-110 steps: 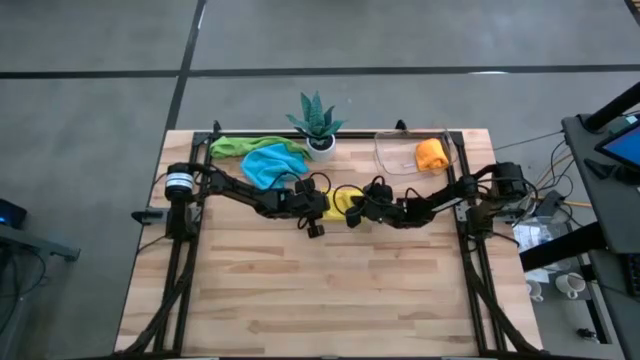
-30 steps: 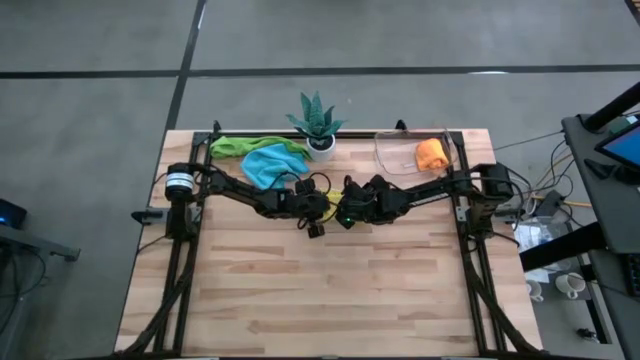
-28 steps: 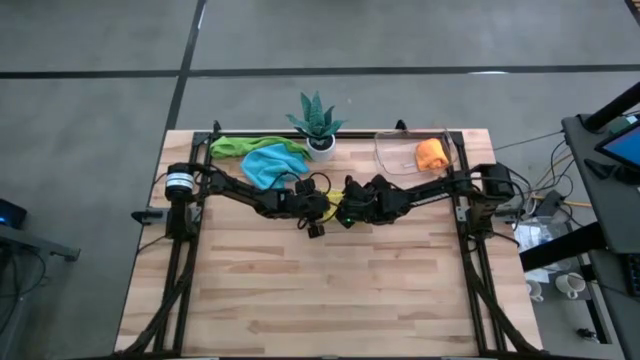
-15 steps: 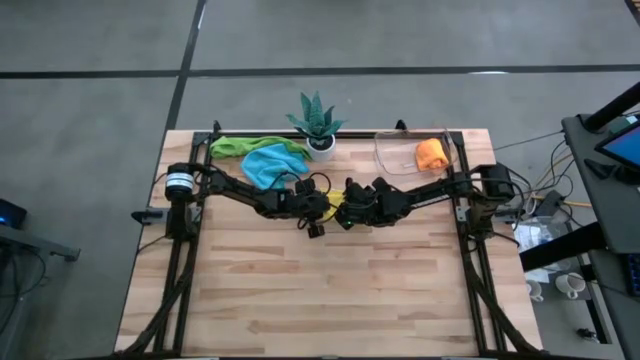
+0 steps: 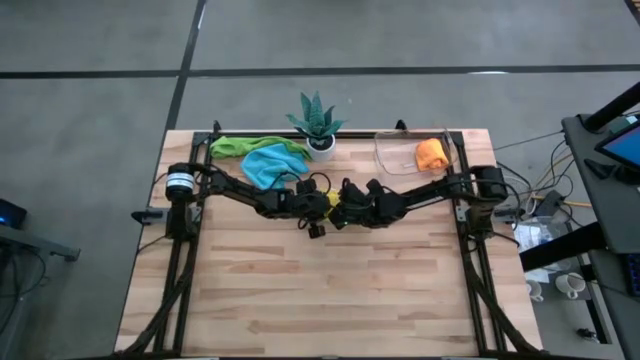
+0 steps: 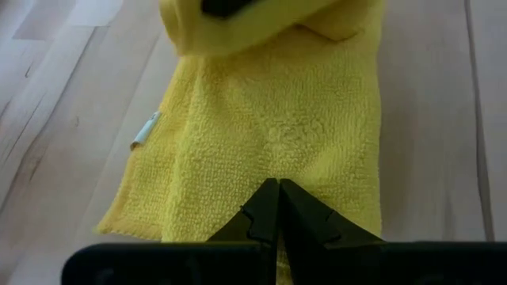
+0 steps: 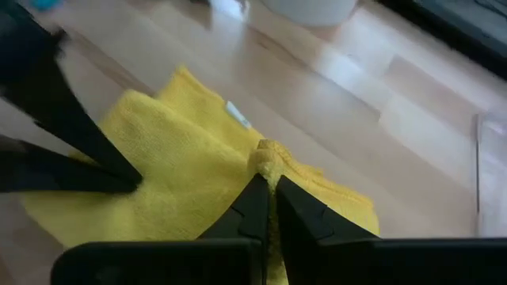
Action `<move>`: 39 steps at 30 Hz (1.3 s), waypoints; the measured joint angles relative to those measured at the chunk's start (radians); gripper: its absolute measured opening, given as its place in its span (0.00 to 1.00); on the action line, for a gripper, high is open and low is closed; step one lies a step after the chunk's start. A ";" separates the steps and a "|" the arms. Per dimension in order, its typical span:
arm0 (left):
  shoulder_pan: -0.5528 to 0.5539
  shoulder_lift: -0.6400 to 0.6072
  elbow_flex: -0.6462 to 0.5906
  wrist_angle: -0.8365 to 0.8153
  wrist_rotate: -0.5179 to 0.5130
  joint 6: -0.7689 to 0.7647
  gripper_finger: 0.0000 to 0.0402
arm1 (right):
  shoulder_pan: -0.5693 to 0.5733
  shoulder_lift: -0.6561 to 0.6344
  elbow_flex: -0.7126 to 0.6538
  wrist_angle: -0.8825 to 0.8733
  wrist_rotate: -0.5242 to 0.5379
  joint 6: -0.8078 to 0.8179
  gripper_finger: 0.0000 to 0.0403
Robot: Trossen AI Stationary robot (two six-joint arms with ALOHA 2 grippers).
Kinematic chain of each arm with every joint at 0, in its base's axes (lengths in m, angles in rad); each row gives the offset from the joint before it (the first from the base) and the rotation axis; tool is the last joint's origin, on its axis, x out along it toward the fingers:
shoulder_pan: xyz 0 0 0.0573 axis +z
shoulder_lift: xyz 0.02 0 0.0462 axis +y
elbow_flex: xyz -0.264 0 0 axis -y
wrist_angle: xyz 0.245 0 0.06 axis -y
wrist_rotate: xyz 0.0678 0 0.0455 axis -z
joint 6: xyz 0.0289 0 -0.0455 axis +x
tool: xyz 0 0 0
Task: Roll microfiber towels into tight, uniform cylinder then place into a basket
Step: Roll the yellow microfiber cloth
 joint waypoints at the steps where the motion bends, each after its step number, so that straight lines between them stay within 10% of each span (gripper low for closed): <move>1: 0.000 0.000 0.000 0.000 0.002 0.000 0.00 | 0.000 0.013 0.000 -0.001 0.000 0.009 0.03; 26: -0.003 -0.065 0.000 -0.064 -0.003 0.000 0.00 | -0.006 0.093 -0.001 0.055 0.041 0.107 0.04; 39: -0.004 -0.147 -0.002 -0.235 -0.011 0.021 0.00 | 0.003 0.072 0.012 0.058 0.032 0.068 0.37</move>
